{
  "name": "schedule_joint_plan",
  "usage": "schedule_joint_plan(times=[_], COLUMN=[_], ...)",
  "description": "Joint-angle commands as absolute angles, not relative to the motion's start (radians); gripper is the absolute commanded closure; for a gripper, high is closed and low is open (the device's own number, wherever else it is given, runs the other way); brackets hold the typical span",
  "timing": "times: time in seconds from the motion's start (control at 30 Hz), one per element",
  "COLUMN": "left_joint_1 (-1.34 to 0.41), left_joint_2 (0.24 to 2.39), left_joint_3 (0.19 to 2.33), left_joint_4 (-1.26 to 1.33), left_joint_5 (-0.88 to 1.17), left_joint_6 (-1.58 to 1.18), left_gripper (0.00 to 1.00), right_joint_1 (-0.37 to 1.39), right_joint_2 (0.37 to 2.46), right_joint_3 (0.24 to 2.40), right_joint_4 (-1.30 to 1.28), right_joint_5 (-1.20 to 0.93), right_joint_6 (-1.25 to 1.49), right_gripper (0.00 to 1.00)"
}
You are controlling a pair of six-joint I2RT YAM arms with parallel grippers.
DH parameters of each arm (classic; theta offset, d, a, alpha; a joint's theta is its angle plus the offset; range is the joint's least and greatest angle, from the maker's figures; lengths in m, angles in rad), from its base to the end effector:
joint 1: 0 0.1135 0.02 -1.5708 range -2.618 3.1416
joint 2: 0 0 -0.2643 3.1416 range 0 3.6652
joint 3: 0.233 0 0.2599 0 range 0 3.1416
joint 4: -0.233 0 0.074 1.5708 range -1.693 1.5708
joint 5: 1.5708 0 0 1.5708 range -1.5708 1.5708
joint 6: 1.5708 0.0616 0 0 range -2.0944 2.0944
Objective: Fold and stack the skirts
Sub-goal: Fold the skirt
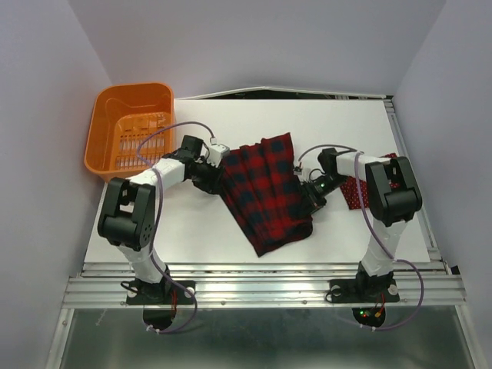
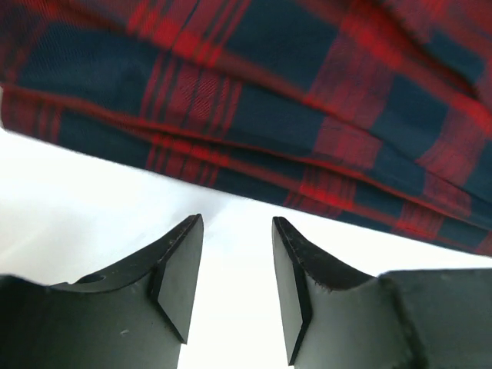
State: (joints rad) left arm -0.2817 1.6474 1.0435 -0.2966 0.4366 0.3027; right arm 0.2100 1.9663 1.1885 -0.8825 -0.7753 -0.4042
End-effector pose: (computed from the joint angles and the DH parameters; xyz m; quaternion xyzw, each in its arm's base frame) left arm 0.3415 -0.1260 0.1811 0.3338 0.8623 -0.2011 0.3232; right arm 0.3172 0.1117 0.1052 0.2635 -0.8867 -0.3799 0.0046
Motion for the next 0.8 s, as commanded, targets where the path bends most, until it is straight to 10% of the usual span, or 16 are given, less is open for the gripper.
schedule_joint_plan(times=[0.0,0.53,0.77], left_joint_1=[-0.284,-0.256,-0.219], left_joint_2=[1.755,1.916,1.619], left_joint_3=[1.083,1.401,1.119], left_joint_4=[-0.284,-0.270,-0.104], left_joint_5=[0.450,0.518,0.621], left_joint_6=[0.252,0.214,0.002], left_gripper=[0.51,0.58,0.94], right_joint_1=[0.218,0.287,0.310], right_joint_2=[1.916,1.812,1.759], right_joint_3=[1.126,1.291,1.526], right_joint_4=[-0.879,-0.861,-0.694], right_joint_5=[-0.745,-0.660,-0.644], right_joint_6=[-0.430,-0.272,-0.003], right_gripper=[0.80,0.68,0.60])
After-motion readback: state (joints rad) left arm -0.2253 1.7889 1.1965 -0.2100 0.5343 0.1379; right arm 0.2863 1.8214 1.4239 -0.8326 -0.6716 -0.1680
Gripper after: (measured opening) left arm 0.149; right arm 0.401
